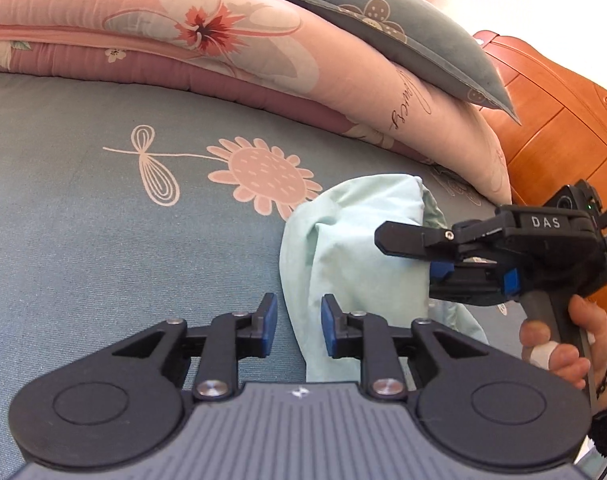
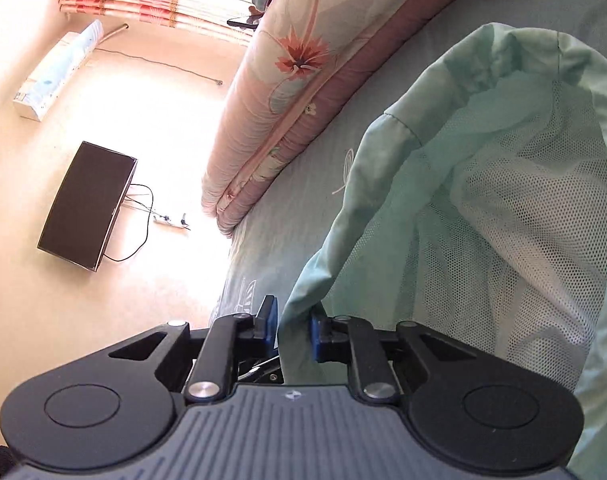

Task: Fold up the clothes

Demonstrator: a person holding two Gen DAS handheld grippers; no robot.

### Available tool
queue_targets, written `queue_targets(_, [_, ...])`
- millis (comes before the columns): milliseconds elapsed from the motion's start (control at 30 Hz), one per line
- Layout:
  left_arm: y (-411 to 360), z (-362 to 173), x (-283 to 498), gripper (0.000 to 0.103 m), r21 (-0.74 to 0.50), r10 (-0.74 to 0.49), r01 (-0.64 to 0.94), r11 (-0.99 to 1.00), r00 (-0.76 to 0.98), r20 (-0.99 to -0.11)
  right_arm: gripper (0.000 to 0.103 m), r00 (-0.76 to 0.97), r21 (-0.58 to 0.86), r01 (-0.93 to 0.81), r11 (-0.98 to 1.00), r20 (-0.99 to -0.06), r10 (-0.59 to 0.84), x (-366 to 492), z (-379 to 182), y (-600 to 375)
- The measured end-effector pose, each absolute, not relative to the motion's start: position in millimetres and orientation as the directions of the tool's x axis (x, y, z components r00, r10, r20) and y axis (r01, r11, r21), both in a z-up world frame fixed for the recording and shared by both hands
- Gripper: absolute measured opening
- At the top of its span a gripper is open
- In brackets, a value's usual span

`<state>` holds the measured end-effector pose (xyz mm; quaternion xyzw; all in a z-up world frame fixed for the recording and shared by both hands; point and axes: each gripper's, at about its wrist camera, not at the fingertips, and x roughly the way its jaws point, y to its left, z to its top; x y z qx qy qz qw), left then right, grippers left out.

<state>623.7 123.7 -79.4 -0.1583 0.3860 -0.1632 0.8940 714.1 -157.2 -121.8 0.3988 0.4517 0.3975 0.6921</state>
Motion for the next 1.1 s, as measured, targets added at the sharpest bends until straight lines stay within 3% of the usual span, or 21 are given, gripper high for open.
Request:
queue_targets(67, [126, -74, 618, 0.026, -0.420, -0.414, 0.167, 0.892, 0.674, -0.612, 0.019, 0.257, 0.938, -0.183, 0.295, -0.244, 0.935, 719, -122, -156])
queue_targets(100, [128, -74, 615, 0.033, -0.434, -0.413, 0.153, 0.888, 0.684, -0.602, 0.020, 0.245, 0.939, -0.203, 0.279, -0.227, 0.943, 721, -120, -150])
queue_targets(167, [132, -75, 612, 0.040, -0.460, -0.406, 0.125, 0.879, 0.700, -0.588, 0.026, 0.223, 0.906, -0.262, 0.333, -0.279, 0.934, 726, -116, -134])
queue_targets(233, [133, -79, 611, 0.041, -0.456, -0.388, 0.096, 0.885, 0.695, -0.605, 0.042, 0.226, 0.866, -0.251, 0.433, -0.383, 0.896, 732, -122, -124])
queue_targets(467, [140, -85, 604, 0.041, -0.458, -0.388, 0.087, 0.885, 0.682, -0.620, 0.042, 0.359, 0.784, -0.305, 0.541, -0.431, 0.828, 687, -88, -178])
queue_targets(533, [140, -87, 604, 0.041, -0.475, -0.406, 0.090, 0.875, 0.670, -0.621, 0.034, 0.420, 0.693, -0.309, 0.651, -0.515, 0.747, 687, -85, -184])
queue_targets(600, [137, -85, 603, 0.041, -0.490, -0.428, 0.107, 0.865, 0.666, -0.611, 0.011, 0.453, 0.588, -0.308, 0.748, -0.601, 0.659, 694, -87, -181])
queue_targets(767, [122, -70, 596, 0.041, -0.481, -0.446, 0.159, 0.862, 0.690, -0.570, 0.009, 0.370, 0.525, -0.425, 0.738, -0.643, 0.671, 724, -106, -126])
queue_targets(1000, [119, -75, 592, 0.042, -0.474, -0.437, 0.143, 0.869, 0.670, -0.599, 0.004, 0.356, 0.497, -0.463, 0.734, -0.654, 0.668, 764, -139, -63])
queue_targets(1100, [116, -79, 592, 0.042, -0.457, -0.434, 0.154, 0.876, 0.664, -0.608, 0.008, 0.331, 0.503, -0.459, 0.732, -0.668, 0.667, 758, -128, -72])
